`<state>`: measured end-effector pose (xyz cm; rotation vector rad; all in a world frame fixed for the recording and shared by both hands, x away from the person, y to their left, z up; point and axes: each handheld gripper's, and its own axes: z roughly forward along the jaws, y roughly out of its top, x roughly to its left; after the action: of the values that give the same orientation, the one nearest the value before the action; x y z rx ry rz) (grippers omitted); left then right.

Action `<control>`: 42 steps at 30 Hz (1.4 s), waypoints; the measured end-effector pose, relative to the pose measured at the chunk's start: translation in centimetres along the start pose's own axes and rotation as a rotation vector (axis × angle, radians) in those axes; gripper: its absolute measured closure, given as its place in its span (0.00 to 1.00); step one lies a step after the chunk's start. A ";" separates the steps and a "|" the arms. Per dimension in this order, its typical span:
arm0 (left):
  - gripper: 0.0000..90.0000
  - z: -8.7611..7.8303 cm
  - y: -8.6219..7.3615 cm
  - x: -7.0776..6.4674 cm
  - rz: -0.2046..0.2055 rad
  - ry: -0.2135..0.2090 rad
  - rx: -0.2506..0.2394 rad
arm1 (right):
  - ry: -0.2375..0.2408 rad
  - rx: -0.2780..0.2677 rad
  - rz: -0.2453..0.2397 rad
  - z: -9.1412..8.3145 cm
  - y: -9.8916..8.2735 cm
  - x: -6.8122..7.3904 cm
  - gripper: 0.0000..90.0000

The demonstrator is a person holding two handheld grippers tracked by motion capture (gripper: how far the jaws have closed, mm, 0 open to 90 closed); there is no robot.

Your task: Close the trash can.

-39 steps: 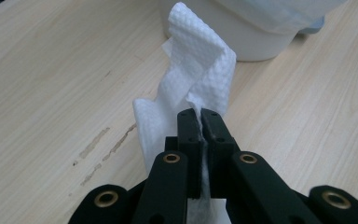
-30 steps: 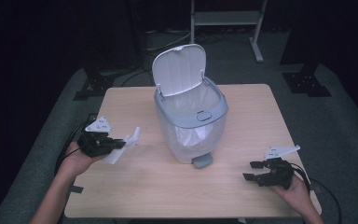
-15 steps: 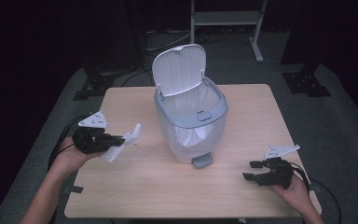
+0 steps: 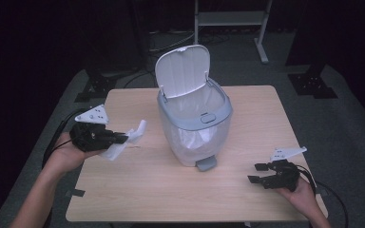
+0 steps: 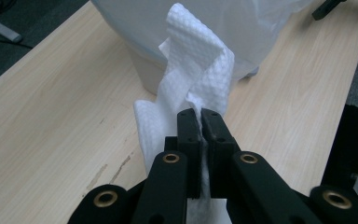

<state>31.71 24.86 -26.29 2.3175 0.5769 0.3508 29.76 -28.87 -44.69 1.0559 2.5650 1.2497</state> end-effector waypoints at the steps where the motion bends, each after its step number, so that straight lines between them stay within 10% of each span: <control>1: 0.97 0.0 0.0 0.0 0.000 0.000 0.000 | 0.000 -0.001 0.002 0.0 0.0 0.0 0.41; 42: 0.96 -2.7 6.6 -0.8 0.091 0.005 -0.017 | 0.015 -0.007 0.013 -0.1 0.0 0.0 0.41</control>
<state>31.90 21.78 -19.83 2.3315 0.4701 0.4022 29.67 -28.95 -44.64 1.0675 2.5674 1.2736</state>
